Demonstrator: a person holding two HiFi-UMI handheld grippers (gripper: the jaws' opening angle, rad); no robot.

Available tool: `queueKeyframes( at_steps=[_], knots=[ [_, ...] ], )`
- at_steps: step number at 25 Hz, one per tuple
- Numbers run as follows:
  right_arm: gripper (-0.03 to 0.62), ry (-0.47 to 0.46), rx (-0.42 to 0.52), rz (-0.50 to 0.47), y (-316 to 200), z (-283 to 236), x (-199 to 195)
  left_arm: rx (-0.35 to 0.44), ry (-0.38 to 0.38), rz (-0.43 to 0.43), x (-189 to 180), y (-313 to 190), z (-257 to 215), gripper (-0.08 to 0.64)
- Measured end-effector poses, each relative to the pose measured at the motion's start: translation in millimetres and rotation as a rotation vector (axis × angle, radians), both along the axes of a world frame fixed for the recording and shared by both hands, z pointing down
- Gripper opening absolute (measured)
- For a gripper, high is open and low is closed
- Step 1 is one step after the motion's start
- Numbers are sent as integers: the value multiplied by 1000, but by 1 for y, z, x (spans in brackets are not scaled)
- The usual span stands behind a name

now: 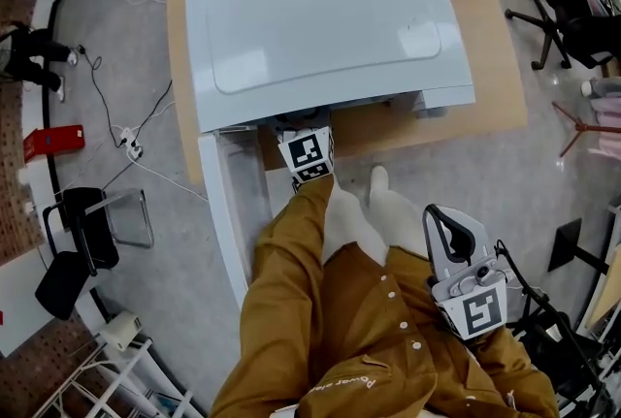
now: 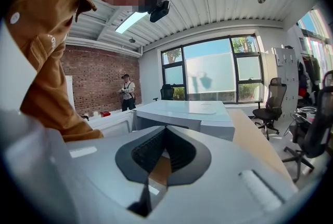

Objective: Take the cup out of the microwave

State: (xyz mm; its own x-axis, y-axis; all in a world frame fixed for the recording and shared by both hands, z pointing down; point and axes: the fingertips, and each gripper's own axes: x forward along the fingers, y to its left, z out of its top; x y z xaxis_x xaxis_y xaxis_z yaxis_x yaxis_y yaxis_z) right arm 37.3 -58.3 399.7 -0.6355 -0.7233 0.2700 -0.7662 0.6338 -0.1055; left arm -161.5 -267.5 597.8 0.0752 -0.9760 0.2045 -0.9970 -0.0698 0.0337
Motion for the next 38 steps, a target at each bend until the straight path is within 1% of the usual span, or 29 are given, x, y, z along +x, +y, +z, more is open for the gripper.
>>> queueKeyframes(
  at_steps=[2,4,9,15,18,21,29,33,36,38],
  knots=[
    [6,3,-6,2,1,2,1,0,-10,2,-1,-4,2,428],
    [6,4,-7,2,2,2,1,-9,-23,2,-2,-8,3,385],
    [6,10,-8,-4,0,3,0,-41,-22,2,-2,-10,3,385],
    [6,14,6,2,-9,8,-4,-48,-4,-13,-5,-4,1,385],
    [6,16,17,6,-20,16,-6,-35,0,-17,-5,0,-4,385],
    [6,25,6,3,-33,28,-12,-14,-9,-10,-3,2,-12,385],
    [6,13,9,-19,-67,47,-40,23,-36,44,12,17,-31,385],
    [6,12,19,-32,-80,46,-46,35,-43,61,19,27,-39,385],
    [5,10,32,-34,-85,40,-46,84,-25,54,21,37,-51,385],
    [5,11,35,-35,-86,36,-46,97,-18,43,20,49,-58,385]
  ],
)
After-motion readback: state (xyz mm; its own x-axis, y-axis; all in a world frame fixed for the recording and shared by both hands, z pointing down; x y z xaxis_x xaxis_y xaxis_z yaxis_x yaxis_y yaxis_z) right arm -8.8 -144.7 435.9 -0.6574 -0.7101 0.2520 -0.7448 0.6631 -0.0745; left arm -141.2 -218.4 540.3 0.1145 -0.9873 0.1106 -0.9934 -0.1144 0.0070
